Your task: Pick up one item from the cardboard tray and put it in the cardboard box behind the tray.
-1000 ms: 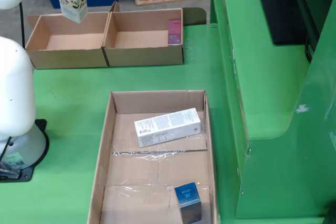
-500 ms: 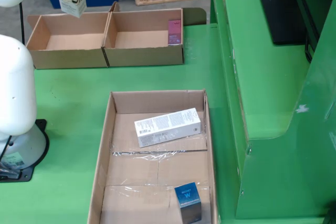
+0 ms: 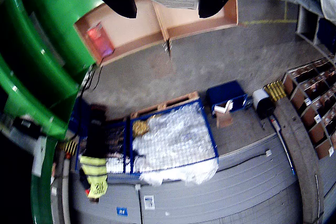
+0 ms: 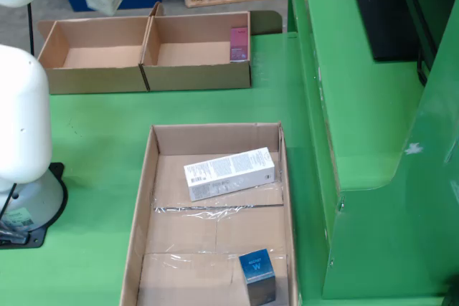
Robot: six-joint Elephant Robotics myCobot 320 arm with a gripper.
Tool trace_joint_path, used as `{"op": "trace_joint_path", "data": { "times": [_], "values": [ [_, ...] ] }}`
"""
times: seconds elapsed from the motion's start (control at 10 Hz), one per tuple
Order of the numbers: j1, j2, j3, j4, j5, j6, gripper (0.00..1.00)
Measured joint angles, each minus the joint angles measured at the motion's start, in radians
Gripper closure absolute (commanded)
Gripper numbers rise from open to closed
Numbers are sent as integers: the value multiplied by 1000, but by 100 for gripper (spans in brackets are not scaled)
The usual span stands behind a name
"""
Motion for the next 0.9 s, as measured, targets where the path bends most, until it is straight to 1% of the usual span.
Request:
{"op": "trace_joint_path", "data": {
  "times": [0.1,0.2,0.9],
  "values": [
    [23,-24,2,43,-32,0,100],
    [35,-35,-1,71,-29,0,100],
    [37,-35,-1,74,-40,2,100]
  ]
}}
